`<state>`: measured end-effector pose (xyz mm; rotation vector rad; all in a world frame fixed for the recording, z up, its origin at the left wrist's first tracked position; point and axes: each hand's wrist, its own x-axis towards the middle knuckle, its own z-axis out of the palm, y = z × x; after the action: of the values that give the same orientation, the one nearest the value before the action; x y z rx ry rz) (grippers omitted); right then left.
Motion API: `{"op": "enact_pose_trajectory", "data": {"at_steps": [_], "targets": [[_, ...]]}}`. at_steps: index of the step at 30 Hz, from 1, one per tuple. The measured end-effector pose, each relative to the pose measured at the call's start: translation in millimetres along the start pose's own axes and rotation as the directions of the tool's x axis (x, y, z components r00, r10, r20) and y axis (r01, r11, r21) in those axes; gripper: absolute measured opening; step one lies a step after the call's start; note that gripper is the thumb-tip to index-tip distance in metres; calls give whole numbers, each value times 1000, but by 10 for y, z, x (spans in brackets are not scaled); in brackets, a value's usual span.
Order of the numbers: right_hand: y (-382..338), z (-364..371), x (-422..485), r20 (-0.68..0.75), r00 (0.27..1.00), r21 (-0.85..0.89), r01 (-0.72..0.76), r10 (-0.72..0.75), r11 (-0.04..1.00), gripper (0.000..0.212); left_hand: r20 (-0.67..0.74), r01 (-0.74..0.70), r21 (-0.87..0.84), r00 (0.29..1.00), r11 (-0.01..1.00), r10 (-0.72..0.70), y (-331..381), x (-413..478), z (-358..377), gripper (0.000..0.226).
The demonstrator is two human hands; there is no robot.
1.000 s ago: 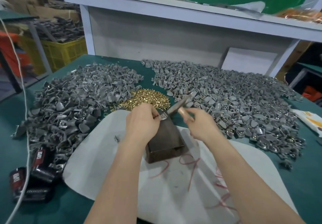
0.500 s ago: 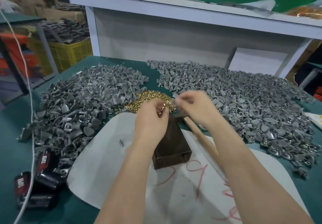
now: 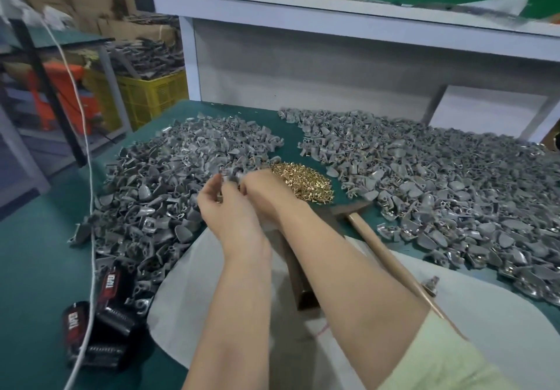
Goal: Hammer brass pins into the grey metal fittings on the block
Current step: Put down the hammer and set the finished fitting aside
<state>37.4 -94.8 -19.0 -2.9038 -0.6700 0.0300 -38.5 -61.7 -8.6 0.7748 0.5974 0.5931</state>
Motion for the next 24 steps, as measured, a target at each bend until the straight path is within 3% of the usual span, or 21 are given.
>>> {"op": "enact_pose_trajectory", "data": {"at_steps": [3, 6, 10, 14, 16, 17, 18, 20, 22, 24], "targets": [[45, -116, -29, -129, 990, 168, -42, 64, 985, 14, 64, -24, 87, 998, 996, 18, -32, 13, -4, 23], [209, -361, -209, -231, 953, 514, -50, 194, 856, 3, 293, -190, 327, 952, 926, 92, -77, -40, 15, 35], [440, -582, -601, -165, 959, 803, -5, 232, 596, 15, 566, -396, 383, 815, 835, 127, -94, -184, 57, 25], [608, -630, -841, -65, 993, 908, 19, 97, 419, 10, 658, -506, 404, 740, 762, 142, -107, -217, 36, 23], [705, -628, -861, -82, 985, 932, 22, 152, 361, 13, 650, -504, 428, 749, 750, 132, -106, -214, 31, 13], [751, -609, -839, -107, 968, 917, 8, 227, 398, 13, 636, -483, 437, 763, 759, 119, -105, -203, 33, 11], [789, -560, -799, -137, 941, 857, -45, 311, 514, 12, 620, -455, 441, 778, 773, 104, -103, -192, 29, 12], [835, -414, -686, -117, 925, 531, -250, 362, 810, 10, 588, -396, 431, 805, 811, 80, -96, -181, 23, 18], [814, -284, -530, -33, 915, 286, -377, 403, 881, 19, 568, -350, 412, 820, 841, 62, -98, -182, 27, 18], [803, -192, -326, 56, 879, 215, -473, 473, 854, 25, 558, -325, 404, 828, 855, 52, -105, -193, 29, 15]]}}
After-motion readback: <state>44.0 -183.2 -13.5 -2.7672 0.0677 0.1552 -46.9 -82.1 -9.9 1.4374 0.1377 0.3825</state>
